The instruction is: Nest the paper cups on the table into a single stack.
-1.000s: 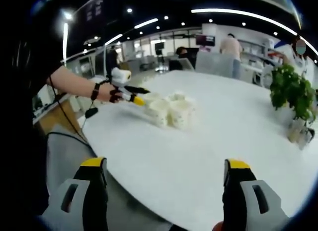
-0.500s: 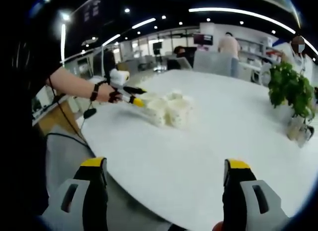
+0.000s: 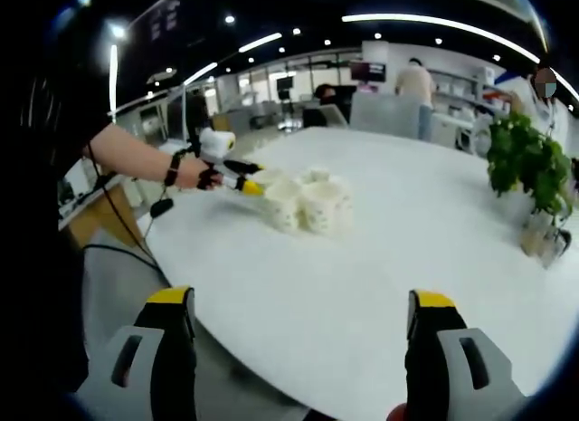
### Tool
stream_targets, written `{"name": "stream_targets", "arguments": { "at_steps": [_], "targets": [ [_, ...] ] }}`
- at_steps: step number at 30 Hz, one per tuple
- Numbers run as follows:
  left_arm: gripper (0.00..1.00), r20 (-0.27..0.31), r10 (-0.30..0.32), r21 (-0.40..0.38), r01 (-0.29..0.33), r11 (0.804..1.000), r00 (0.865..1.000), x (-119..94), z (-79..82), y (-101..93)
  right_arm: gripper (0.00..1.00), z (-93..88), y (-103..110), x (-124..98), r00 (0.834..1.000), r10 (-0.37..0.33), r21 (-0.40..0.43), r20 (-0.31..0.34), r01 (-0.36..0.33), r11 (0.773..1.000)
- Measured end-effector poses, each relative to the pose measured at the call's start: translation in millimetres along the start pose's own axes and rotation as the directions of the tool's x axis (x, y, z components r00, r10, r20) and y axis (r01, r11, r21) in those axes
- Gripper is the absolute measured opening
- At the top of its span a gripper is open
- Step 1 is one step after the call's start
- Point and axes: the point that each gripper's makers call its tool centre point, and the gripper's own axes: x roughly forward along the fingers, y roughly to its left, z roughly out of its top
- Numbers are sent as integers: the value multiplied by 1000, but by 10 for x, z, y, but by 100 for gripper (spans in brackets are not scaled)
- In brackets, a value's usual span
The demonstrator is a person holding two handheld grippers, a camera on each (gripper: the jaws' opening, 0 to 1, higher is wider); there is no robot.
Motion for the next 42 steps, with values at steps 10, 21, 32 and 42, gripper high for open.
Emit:
{"name": "stream_targets", "arguments": {
  "at_steps": [10, 21, 32, 42],
  "targets": [
    [52, 17, -8, 17, 8, 1000, 1000, 3, 32, 15, 95, -20, 10, 6, 1000, 4, 1, -6, -4, 1000],
    [42, 23, -19, 52, 18, 998, 1000, 12, 16, 12, 95, -6, 8, 22, 1000, 11, -2, -15, -11, 1000],
    [51, 37, -32, 35, 30, 999, 999, 68, -10, 6, 95, -8, 15, 63, 999, 26, -7, -35, -27, 1000],
    [44, 66, -39, 32, 37, 999, 997, 113, 8, 1, 95, -39, 52, 110, 998, 45, -9, -52, -45, 999]
  ]
}}
